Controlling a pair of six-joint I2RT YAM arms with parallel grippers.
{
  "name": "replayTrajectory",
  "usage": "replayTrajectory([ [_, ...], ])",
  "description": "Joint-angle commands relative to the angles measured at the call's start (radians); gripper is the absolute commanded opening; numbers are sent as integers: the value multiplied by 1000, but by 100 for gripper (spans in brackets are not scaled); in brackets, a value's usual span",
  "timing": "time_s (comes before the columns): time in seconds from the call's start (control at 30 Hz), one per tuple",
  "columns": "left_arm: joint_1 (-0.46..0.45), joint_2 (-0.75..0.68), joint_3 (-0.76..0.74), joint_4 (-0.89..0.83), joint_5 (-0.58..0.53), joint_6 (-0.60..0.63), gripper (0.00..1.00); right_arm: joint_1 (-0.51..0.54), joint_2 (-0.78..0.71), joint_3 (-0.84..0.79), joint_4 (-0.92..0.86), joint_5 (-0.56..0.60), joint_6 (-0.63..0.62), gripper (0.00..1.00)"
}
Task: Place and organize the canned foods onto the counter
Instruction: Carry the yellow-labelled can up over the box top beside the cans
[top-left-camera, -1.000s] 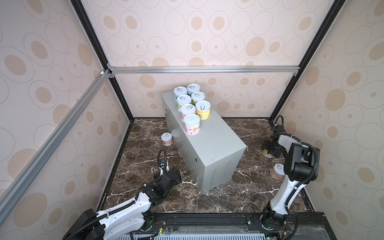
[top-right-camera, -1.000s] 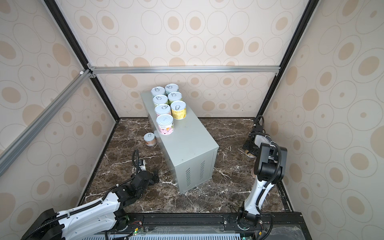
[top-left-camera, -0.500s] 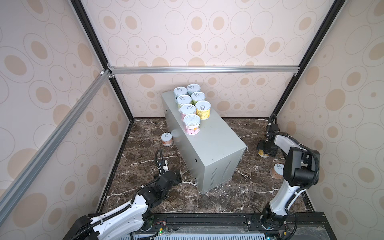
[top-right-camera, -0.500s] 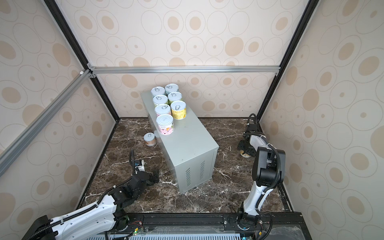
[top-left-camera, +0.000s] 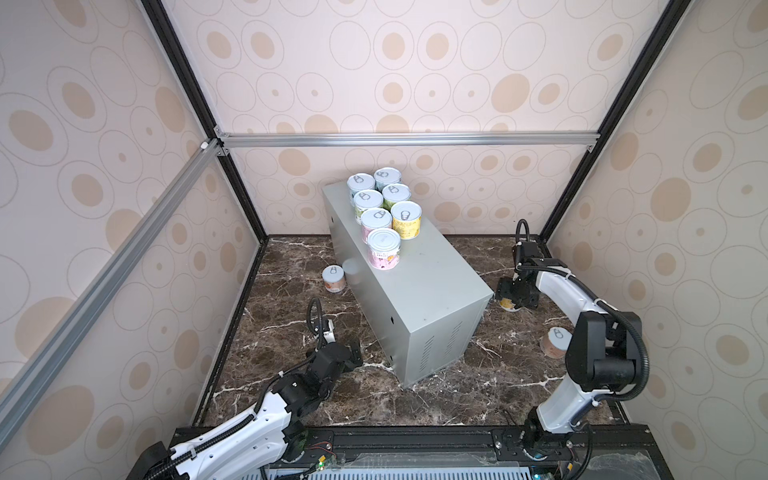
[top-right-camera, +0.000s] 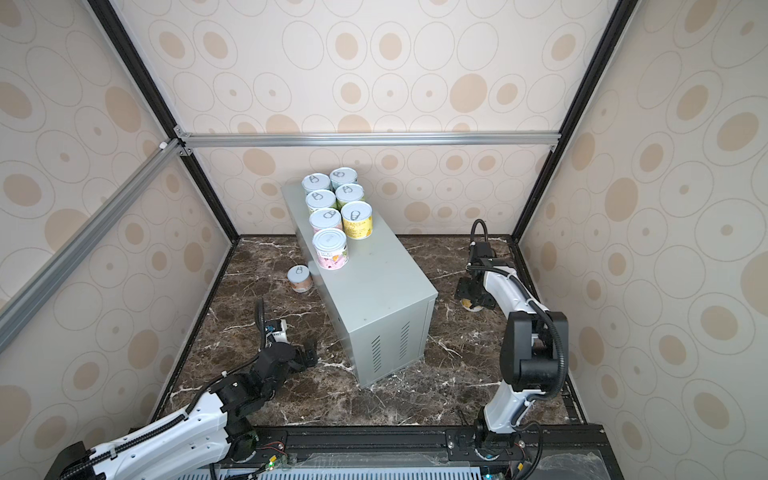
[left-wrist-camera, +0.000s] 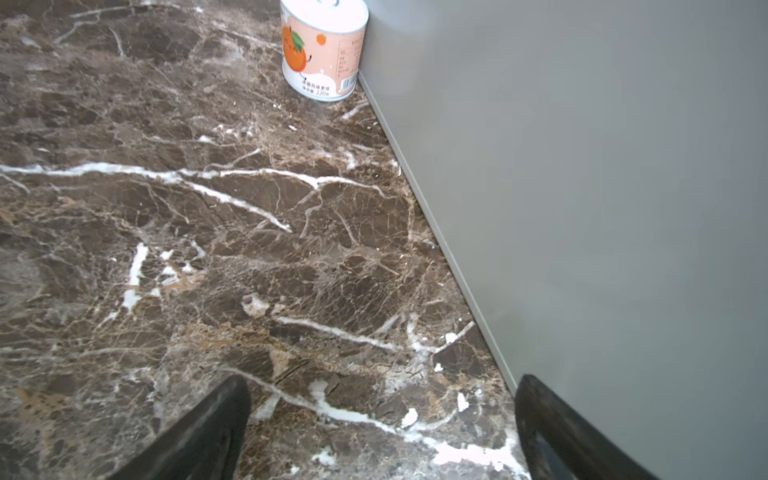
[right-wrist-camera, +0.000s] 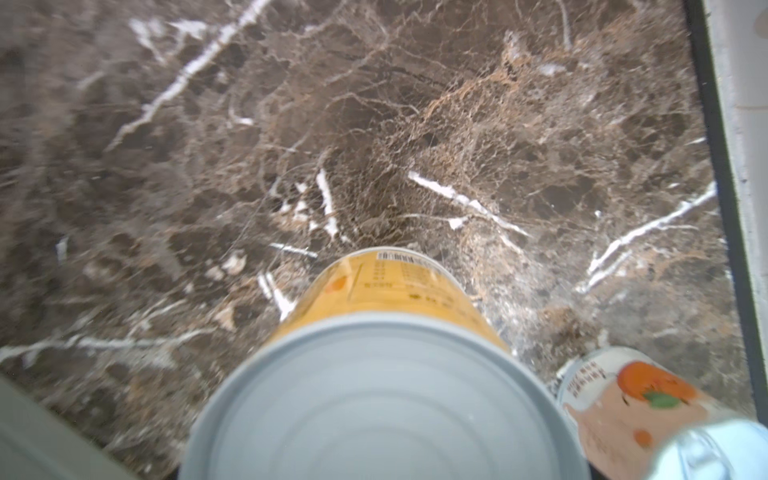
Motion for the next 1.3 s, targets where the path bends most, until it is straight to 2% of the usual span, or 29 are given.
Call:
replayTrajectory([
  [0.0,6,-3,54,-36,7,-11,99,16,-82,16,-57,-14,-12,57],
  [0.27,6,39,84,-49,34,-4,99,37,-182,30,-122,-87,-29,57],
  [0.47,6,39,143,-97,26,11,99,90,-233,91,-225,-93,-38,56],
  [0.87,5,35,288,-178,69,73,99,186,-310,336,-467,-98,-67,55],
  [1.27,6,64,350,-219,77,99,99,197,-431,432,-566,-129,-94,54],
])
